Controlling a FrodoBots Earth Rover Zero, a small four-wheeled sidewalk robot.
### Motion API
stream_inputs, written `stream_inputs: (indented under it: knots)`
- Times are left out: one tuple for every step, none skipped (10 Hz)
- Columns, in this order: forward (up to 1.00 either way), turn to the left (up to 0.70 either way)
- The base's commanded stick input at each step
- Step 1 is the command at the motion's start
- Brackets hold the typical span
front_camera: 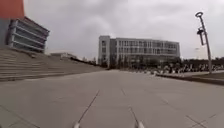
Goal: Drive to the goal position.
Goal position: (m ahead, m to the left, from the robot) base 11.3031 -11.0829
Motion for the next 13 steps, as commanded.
stream_inputs:
  knots:
    - [0.5,0.0]
    - [0.5,0.0]
    - [0.5,0.0]
    - [0.5,0.0]
    - [0.5,0.0]
    - [0.5,0.0]
    - [0.5,0.0]
    - [0.5,0.0]
    - [0.5,0.0]
    - [0.5,0.0]
    - [0.5,0.0]
    - [0.5,0.0]
    - [0.5,0.0]
